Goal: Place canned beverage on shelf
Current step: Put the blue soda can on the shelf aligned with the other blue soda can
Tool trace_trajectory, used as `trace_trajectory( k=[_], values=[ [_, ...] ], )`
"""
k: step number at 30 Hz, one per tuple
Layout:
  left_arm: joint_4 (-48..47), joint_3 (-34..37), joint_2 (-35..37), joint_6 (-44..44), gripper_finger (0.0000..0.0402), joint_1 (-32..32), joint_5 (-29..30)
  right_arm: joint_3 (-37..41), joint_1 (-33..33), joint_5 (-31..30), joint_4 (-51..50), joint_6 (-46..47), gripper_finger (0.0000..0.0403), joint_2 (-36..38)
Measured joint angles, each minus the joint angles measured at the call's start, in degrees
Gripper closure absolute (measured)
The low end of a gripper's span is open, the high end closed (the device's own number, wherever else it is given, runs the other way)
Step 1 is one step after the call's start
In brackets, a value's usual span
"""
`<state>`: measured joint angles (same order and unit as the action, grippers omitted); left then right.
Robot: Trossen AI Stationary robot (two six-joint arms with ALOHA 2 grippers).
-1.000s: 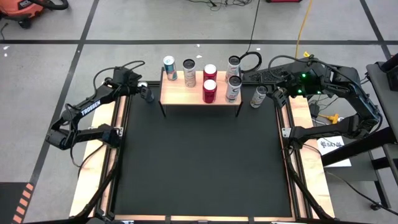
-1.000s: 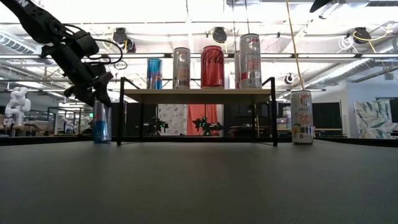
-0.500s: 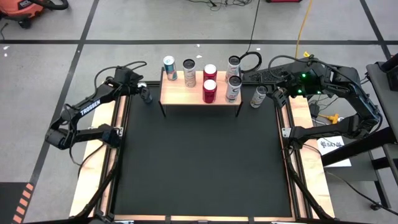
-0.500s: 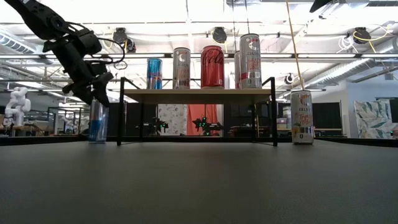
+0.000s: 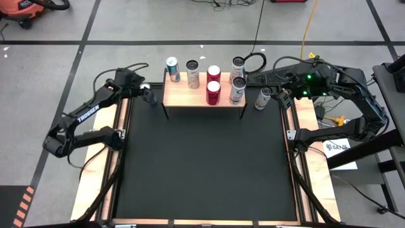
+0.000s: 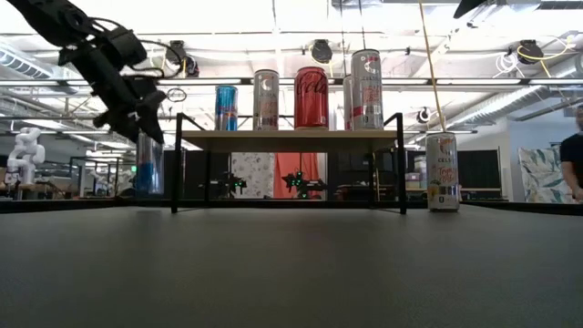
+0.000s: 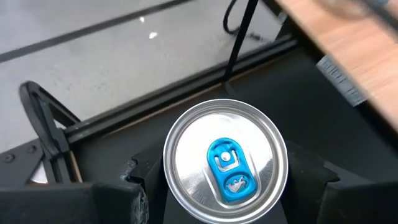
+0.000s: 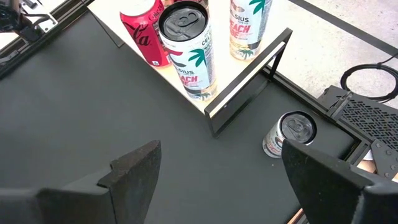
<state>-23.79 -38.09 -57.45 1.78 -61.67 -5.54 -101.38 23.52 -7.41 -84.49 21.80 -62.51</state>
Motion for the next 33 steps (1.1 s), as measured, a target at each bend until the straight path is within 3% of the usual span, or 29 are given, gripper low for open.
trace_trajectory(
  k=[10,33],
  values=[
    [-4.6,-0.1,7.0,2.5,0.0182,3.0,1.5,0.0,0.0,0.0,0.0,0.0,0.0085,0.0],
    [-15.0,-10.2,7.1,4.0,0.0182,10.4,5.9,0.0,0.0,0.0,0.0,0.0,0.0085,0.0]
  ],
)
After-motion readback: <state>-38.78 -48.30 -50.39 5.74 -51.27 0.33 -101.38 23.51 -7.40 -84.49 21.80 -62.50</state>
